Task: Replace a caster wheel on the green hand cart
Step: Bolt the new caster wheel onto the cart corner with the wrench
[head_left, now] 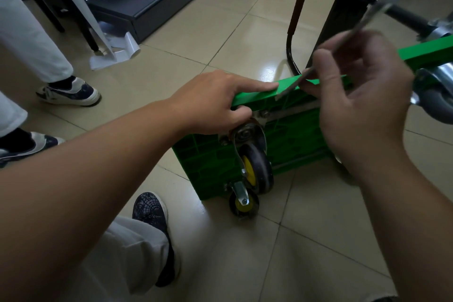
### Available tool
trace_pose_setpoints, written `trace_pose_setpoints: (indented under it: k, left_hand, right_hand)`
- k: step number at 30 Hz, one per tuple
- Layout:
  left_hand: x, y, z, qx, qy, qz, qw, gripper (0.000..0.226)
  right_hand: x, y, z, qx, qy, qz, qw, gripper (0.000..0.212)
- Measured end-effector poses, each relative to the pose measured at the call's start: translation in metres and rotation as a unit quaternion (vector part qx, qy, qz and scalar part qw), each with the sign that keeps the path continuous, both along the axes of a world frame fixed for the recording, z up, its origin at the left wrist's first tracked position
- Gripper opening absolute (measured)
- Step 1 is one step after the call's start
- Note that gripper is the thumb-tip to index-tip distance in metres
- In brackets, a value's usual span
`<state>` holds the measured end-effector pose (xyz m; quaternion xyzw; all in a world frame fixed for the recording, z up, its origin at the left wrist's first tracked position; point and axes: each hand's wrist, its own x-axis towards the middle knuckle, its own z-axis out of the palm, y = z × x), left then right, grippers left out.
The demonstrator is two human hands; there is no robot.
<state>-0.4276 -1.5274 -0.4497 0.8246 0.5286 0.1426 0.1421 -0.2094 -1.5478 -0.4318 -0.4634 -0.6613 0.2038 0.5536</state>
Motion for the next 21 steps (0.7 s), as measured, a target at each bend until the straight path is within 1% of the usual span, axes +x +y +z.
trace_pose_setpoints:
  k: [1, 3, 6, 10, 14, 17, 21]
  left_hand:
    - [0.000, 0.000, 0.000, -0.003, -0.001, 0.000, 1.000, 0.062]
    - [0.000, 0.002, 0.000, -0.004, -0.003, 0.002, 1.000, 0.062]
    - [0.000, 0.001, -0.001, -0.013, 0.003, 0.004, 1.000, 0.065]
    - [0.002, 0.002, -0.001, -0.031, -0.012, 0.003, 0.999, 0.060]
    - [0.002, -0.001, 0.001, -0.030, -0.036, 0.006, 0.999, 0.048]
    - [0.003, -0.003, 0.001, -0.023, -0.036, 0.018, 0.999, 0.047]
    - [0.003, -0.004, 0.002, -0.023, -0.032, 0.019, 0.999, 0.047]
  right_hand:
    - [-0.002, 0.000, 0.001, 0.016, -0.048, 0.009, 0.999, 0.014]
    - [-0.007, -0.002, -0.003, 0.023, -0.104, 0.023, 0.994, 0.016]
    - [-0.010, -0.004, -0.015, 0.024, -0.130, 0.034, 0.991, 0.016]
    - [-0.011, -0.001, -0.026, 0.016, -0.119, 0.025, 0.993, 0.016]
    - [-0.014, 0.002, -0.033, 0.000, -0.095, 0.016, 0.995, 0.016]
    - [-0.015, 0.002, -0.037, -0.035, -0.061, 0.005, 0.998, 0.018]
    - [-0.022, 0.001, -0.038, -0.047, -0.043, -0.029, 0.998, 0.019]
